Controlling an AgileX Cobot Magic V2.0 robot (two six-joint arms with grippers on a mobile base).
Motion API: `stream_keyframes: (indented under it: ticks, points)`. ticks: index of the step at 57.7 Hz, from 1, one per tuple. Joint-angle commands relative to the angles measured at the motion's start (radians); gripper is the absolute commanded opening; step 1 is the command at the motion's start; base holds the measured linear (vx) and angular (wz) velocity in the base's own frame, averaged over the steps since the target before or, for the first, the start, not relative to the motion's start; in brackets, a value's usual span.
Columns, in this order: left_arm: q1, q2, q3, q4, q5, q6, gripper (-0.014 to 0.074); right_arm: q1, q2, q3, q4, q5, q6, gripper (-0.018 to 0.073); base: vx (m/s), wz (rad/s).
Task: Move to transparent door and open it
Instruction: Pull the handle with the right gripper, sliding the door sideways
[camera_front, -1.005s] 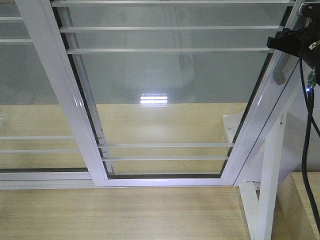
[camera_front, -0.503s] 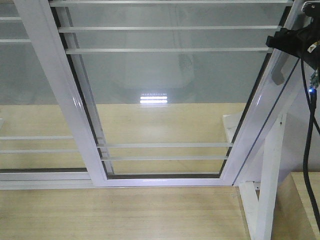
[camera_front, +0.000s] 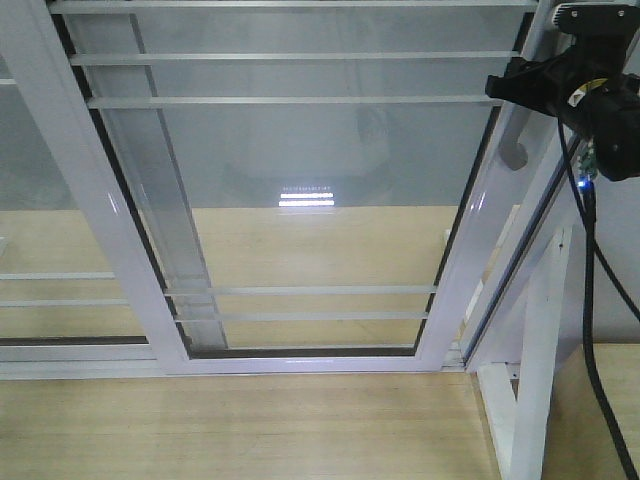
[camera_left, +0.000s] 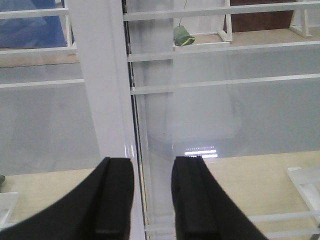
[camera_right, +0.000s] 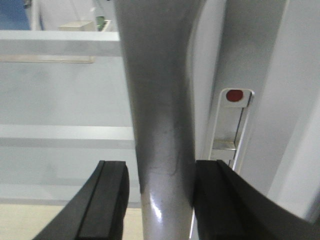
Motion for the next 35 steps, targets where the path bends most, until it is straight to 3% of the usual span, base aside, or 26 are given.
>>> stream_keyframes:
  ticks: [1, 35]
  points:
    - [-0.004, 0.002, -0.032, -0.008, -0.085, -0.002, 0.0352, 0.046, -0.047, -0.033, -0.057, -0.075, 0.000, 0.0357, 0.00, 0.00]
    - [-0.004, 0.002, -0.032, -0.008, -0.097, 0.004, 0.0352, 0.143, -0.055, -0.032, -0.038, -0.058, 0.001, 0.0357, 0.00, 0.00]
